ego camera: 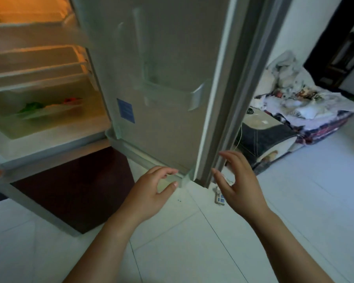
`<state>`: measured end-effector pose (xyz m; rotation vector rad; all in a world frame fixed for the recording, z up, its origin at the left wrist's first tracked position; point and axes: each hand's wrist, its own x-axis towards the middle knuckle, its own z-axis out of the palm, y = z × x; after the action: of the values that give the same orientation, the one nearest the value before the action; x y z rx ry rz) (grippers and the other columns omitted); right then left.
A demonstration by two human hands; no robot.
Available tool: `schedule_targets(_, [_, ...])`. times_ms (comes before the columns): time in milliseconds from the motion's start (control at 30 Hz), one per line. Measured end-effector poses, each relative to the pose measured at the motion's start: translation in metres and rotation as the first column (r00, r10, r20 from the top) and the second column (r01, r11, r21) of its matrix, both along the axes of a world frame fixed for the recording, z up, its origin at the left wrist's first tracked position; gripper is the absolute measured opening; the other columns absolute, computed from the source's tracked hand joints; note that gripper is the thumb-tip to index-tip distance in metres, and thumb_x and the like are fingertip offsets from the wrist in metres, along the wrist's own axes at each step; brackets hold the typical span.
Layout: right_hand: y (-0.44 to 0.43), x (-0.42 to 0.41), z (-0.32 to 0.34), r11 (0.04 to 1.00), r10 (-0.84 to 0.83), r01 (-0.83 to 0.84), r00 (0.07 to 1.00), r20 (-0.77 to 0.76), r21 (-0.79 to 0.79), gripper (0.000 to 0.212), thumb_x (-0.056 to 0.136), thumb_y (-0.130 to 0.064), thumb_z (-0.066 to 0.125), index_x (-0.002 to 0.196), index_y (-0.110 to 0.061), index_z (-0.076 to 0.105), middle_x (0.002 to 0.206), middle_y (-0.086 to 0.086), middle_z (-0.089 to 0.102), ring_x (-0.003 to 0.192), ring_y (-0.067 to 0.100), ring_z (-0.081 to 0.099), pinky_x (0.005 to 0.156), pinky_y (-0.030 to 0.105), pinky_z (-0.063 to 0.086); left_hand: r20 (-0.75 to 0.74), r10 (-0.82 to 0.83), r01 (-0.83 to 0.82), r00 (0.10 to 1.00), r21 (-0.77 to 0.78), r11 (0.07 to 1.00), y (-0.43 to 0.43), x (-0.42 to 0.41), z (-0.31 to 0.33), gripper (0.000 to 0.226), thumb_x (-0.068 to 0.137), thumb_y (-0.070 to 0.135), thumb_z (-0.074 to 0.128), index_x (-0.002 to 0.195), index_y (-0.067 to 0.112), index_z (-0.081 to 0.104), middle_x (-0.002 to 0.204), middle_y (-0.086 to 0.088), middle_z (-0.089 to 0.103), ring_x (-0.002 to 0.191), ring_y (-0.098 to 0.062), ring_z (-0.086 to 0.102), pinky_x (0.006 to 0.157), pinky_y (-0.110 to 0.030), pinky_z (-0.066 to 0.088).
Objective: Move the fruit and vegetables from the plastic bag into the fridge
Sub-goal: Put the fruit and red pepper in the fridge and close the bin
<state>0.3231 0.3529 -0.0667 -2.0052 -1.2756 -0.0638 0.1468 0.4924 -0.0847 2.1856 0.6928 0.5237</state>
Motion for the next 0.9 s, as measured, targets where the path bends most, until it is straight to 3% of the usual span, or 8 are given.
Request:
schedule_targets(167, [0.004, 0.035, 0.015, 0.994, -0.074, 0.077, 0.996, -0.043, 0.082, 0.061, 0.086, -0.042, 0.056, 0.136, -0.012, 0.038, 0.141, 0.004, 0.037, 0.126, 0.014, 0.038, 0.104, 0.032, 0.037, -0.053, -0.035, 0.037, 0.998, 0.038, 0.999, -0.021, 0.013, 0.004, 0.03, 0.086, 0.039, 0.057, 0.115, 0.031, 0.058, 0.113, 0.018, 0.055, 0.105, 0.005, 0.05, 0.088, -0.013, 0.04])
schedule_targets(333, [0.031, 0.059, 0.021, 0.998, -0.022, 0.031, 0.991, -0.135, 0.06, 0.084, 0.082, -0.055, 0.054, 0.146, -0.022, 0.013, 0.154, 0.001, 0.018, 0.14, 0.017, 0.023, 0.111, 0.046, 0.031, -0.078, 0.04, -0.035, 0.996, 0.055, 0.998, -0.029, -0.002, 0.011, 0.025, 0.087, 0.034, 0.058, 0.112, 0.036, 0.057, 0.111, 0.025, 0.051, 0.106, 0.01, 0.047, 0.079, 0.002, 0.032])
schedule_targets(500, [0.049, 0.071, 0.021, 0.998, -0.022, 0.034, 0.979, -0.204, 0.053, 0.093, 0.081, -0.05, 0.06, 0.148, -0.02, 0.002, 0.157, 0.002, 0.005, 0.144, 0.019, 0.01, 0.115, 0.047, 0.022, -0.101, 0.106, -0.096, 0.989, 0.102, 0.99, -0.03, -0.02, 0.012, 0.029, 0.087, 0.036, 0.058, 0.116, 0.032, 0.057, 0.114, 0.021, 0.053, 0.105, 0.007, 0.049, 0.076, -0.003, 0.037])
schedule_targets(767, [0.049, 0.062, 0.017, 0.991, -0.057, 0.09, 0.957, -0.284, 0.103, 0.1, 0.075, -0.053, 0.066, 0.147, -0.031, 0.0, 0.157, -0.004, 0.009, 0.143, 0.019, 0.016, 0.113, 0.051, 0.024, -0.081, 0.14, -0.133, 0.987, 0.085, 0.987, -0.026, -0.036, 0.014, 0.03, 0.088, 0.035, 0.058, 0.117, 0.031, 0.057, 0.117, 0.019, 0.053, 0.108, 0.004, 0.049, 0.087, -0.015, 0.042])
schedule_targets(900, [0.04, 0.031, 0.012, 0.993, -0.061, 0.084, 0.966, -0.252, 0.083, 0.102, 0.075, -0.054, 0.064, 0.148, -0.029, -0.003, 0.158, -0.004, 0.002, 0.144, 0.017, 0.008, 0.115, 0.049, 0.02, -0.076, 0.125, -0.12, 0.989, 0.066, 0.991, -0.024, -0.045, 0.01, 0.031, 0.088, 0.036, 0.057, 0.119, 0.032, 0.056, 0.116, 0.021, 0.052, 0.109, 0.006, 0.049, 0.085, -0.006, 0.037])
